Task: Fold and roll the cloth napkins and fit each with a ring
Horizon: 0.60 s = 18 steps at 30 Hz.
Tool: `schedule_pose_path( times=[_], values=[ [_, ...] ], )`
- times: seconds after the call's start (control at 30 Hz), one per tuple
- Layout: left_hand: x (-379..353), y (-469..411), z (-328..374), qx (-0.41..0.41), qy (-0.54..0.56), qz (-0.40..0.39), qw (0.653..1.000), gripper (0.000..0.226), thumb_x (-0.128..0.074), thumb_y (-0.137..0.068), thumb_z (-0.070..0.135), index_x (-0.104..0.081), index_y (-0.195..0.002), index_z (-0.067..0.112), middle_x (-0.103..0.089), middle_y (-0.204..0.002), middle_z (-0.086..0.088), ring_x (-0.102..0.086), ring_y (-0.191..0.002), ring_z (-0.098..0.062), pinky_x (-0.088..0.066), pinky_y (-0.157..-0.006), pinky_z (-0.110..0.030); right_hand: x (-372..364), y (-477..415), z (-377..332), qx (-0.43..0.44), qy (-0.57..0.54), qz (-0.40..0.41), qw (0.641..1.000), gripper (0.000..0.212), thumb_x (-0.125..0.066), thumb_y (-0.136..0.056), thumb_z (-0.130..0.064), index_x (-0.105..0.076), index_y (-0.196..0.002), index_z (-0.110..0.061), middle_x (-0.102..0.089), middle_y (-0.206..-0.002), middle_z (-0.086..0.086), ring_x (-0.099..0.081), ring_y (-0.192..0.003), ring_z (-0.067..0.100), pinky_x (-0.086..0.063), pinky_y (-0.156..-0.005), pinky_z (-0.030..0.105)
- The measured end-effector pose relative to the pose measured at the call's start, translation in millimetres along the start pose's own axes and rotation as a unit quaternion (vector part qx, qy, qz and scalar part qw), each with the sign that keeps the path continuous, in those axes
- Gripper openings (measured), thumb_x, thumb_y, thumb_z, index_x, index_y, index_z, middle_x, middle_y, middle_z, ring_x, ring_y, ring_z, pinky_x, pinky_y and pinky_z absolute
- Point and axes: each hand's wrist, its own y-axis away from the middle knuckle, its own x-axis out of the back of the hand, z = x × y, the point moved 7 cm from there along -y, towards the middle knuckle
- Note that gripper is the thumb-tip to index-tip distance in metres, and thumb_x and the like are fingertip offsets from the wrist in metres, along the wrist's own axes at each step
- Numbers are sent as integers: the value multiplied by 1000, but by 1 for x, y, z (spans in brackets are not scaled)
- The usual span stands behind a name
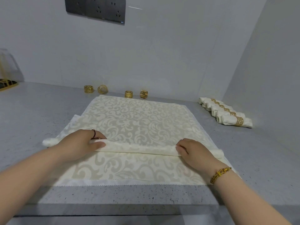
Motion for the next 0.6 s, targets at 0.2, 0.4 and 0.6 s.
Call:
schedule_pose_path(
  times=[0.2,0.4,0.6],
  values=[
    [5,-10,-6,26,-69,119,990,18,-62,-84,28,-62,-101,21,-55,-94,11,-51,-90,-9,-35,-75,-21,1,-15,1,-25,18,85,996,21,-50,-89,-14,-56,-109,-9,-54,-108,5,-50,-101,22,-36,-80,27],
    [5,9,21,-111,-225,106,962,24,-46,-92,32,-69,-99,29,-64,-103,18,-63,-96,-8,-44,-72,-21,5,-1,-13,86,3,109,990,9,-59,-80,-16,-66,-82,-10,-63,-79,3,-50,-71,15,-34,-66,19],
    [3,7,0,-39,-169,98,980,31,-48,-92,29,-58,-121,25,-58,-124,12,-49,-119,-9,-33,-98,-20,2,0,-2,41,6,65,997,26,-48,-92,-19,-58,-116,-15,-58,-117,-2,-49,-109,14,-26,-79,13]
  ],
)
